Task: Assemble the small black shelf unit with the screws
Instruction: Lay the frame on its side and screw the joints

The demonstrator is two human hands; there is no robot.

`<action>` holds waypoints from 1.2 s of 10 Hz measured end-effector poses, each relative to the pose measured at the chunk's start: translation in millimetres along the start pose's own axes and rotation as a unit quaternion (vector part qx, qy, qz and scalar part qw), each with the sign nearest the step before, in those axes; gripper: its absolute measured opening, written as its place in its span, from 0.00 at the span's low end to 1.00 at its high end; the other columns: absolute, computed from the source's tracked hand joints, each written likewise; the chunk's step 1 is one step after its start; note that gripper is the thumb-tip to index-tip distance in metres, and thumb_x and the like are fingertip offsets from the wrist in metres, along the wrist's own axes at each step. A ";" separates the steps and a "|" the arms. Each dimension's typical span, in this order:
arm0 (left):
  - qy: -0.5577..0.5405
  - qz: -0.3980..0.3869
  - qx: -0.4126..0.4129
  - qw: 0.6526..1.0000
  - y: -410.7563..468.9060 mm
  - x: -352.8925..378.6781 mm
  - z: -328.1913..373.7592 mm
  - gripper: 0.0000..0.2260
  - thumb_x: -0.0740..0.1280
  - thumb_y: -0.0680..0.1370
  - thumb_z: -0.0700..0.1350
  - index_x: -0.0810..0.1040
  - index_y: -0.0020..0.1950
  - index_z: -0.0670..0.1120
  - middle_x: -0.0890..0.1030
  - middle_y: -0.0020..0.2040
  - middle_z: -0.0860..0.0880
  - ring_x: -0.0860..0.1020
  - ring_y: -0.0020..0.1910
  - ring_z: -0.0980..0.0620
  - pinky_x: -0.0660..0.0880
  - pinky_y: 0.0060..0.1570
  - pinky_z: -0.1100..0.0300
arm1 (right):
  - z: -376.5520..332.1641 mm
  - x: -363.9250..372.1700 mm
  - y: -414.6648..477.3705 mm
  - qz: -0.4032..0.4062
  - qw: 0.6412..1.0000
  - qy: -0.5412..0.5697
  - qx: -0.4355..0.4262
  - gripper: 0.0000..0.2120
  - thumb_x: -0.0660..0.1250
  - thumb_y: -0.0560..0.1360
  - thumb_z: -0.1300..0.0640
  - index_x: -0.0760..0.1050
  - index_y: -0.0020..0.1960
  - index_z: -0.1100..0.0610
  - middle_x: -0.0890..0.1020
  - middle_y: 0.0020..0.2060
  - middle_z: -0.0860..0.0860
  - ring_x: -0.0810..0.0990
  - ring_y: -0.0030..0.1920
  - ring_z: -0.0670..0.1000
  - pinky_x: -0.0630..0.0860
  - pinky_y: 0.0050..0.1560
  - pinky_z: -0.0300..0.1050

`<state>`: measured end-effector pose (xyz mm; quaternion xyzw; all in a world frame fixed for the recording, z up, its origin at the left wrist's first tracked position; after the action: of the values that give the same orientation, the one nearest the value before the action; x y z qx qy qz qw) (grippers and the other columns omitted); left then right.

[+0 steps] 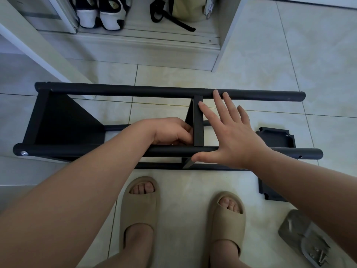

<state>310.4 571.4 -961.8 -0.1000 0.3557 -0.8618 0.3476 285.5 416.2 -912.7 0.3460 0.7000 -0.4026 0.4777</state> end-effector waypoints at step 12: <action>-0.021 -0.010 0.018 1.000 4.8 0.9 -1.6 0.14 0.66 0.76 0.33 0.78 0.62 0.34 0.78 0.44 0.42 0.74 0.37 0.50 0.70 0.40 0.60 | -1.0 -1.1 -0.2 -0.007 1.000 0.002 0.000 0.60 0.50 0.59 0.14 0.37 0.82 0.43 0.32 0.80 0.50 0.30 0.80 0.54 0.43 0.79 0.66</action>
<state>311.6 569.3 -966.3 -0.1149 0.3314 -0.8693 0.3483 285.3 416.9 -911.4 0.3423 0.7029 -0.4055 0.4737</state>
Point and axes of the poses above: each hand's wrist, its own y-axis towards the middle knuckle, its own x-axis out of the palm, z = x × y, the point moved 5 cm from there along y, towards the middle knuckle
